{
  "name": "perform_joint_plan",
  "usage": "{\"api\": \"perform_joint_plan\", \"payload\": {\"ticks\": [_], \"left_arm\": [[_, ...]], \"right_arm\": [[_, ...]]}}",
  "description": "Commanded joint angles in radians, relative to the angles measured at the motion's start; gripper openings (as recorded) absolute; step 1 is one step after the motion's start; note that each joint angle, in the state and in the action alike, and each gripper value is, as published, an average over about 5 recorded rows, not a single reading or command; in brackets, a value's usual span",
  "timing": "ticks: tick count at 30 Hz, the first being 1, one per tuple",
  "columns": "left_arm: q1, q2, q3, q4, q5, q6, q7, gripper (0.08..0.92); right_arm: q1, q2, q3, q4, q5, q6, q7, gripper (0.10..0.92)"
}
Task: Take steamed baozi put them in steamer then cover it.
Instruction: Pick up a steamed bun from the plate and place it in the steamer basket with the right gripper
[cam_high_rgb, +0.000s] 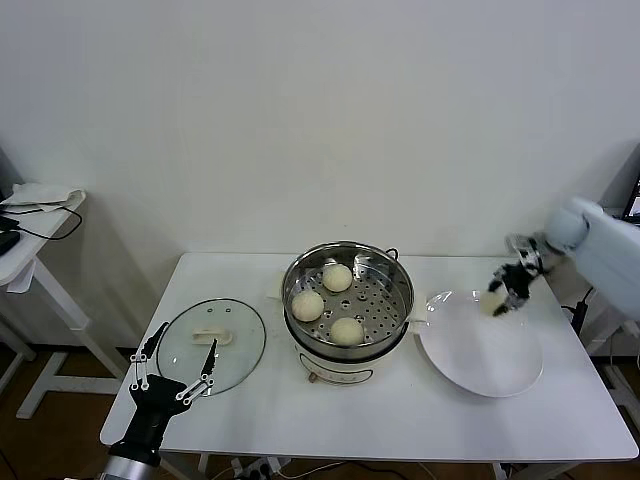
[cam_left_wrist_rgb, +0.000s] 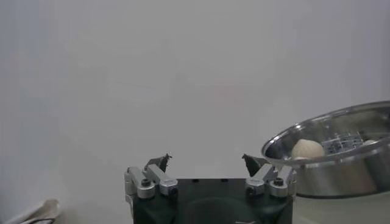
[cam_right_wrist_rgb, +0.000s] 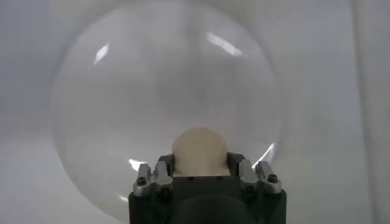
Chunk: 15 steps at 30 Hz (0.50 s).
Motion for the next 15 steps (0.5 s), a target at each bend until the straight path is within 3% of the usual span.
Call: {"api": "perform_joint_plan", "payload": {"ticks": [1, 6, 15], "left_arm": [[-0.003, 0.002, 0.000, -0.002, 0.000, -0.003, -0.001, 0.823], [-0.010, 0.002, 0.001, -0.003, -0.001, -0.003, -0.003, 0.823], [-0.012, -0.002, 0.001, 0.001, -0.002, -0.005, -0.006, 0.823]], "right_arm": [[0.465, 0.127, -0.355, 0.273, 0.311, -0.089, -0.111, 0.594], [0.502, 0.208, -0.408, 0.359, 0.397, -0.139, -0.064, 0.594], [0.411, 0.311, -0.439, 0.390, 0.386, -0.195, 0.044, 0.594]]}}
